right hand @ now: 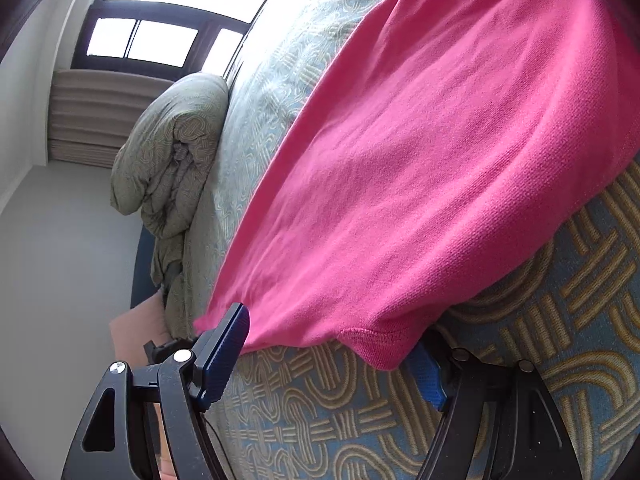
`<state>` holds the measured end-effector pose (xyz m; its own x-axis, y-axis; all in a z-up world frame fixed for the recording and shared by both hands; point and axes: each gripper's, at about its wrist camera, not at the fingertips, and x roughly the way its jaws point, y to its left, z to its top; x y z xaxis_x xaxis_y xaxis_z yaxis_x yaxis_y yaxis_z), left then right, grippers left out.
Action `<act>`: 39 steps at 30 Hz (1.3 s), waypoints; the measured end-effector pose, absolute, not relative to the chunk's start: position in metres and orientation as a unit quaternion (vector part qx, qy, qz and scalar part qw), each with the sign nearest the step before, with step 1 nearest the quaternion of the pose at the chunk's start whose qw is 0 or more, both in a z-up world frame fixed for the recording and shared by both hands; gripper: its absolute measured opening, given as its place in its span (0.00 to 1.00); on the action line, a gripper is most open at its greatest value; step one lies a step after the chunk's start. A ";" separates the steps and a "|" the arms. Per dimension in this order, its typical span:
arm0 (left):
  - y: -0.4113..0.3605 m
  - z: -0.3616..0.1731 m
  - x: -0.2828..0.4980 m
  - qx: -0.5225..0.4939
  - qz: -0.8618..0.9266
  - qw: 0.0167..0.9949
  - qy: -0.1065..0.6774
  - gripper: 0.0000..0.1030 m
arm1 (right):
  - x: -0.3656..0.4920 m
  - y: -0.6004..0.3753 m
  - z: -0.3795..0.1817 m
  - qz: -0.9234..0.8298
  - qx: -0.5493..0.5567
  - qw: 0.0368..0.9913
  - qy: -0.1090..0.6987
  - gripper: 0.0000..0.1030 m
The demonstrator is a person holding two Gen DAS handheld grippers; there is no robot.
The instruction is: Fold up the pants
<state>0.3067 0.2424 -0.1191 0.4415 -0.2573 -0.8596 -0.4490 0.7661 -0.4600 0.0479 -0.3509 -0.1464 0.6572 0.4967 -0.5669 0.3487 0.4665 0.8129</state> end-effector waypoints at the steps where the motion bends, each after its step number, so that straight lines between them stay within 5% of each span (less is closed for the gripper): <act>1: 0.245 -0.118 0.305 -0.339 0.061 0.781 0.521 0.13 | 0.048 -0.353 -0.148 0.043 0.526 0.749 0.402 0.69; 2: 0.244 -0.117 0.305 -0.334 0.061 0.785 0.518 0.12 | 0.049 -0.354 -0.150 0.035 0.537 0.746 0.394 0.43; 3: 0.242 -0.114 0.304 -0.325 0.061 0.791 0.514 0.12 | 0.052 -0.355 -0.154 0.022 0.538 0.742 0.400 0.06; 19: 0.237 -0.020 0.235 -0.164 0.065 0.867 0.466 0.12 | 0.015 -0.343 -0.094 0.017 0.488 0.763 0.424 0.06; 27: 0.277 -0.040 0.137 -0.162 0.089 0.867 0.463 0.14 | -0.032 -0.323 -0.118 0.061 0.484 0.737 0.467 0.09; 33: 0.318 -0.085 0.089 -0.136 0.204 0.831 0.499 0.20 | -0.042 -0.303 -0.112 -0.032 0.276 0.782 0.558 0.30; 39: 0.343 -0.076 0.068 -0.166 0.199 0.842 0.472 0.29 | -0.052 -0.254 -0.060 -0.072 0.040 0.848 0.524 0.32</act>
<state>0.0680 0.3429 -0.0764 0.4741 0.1789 -0.8621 -0.4927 0.8654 -0.0913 -0.0516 -0.2536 -0.0604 0.4403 -0.0801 -0.8943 0.1634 0.9865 -0.0079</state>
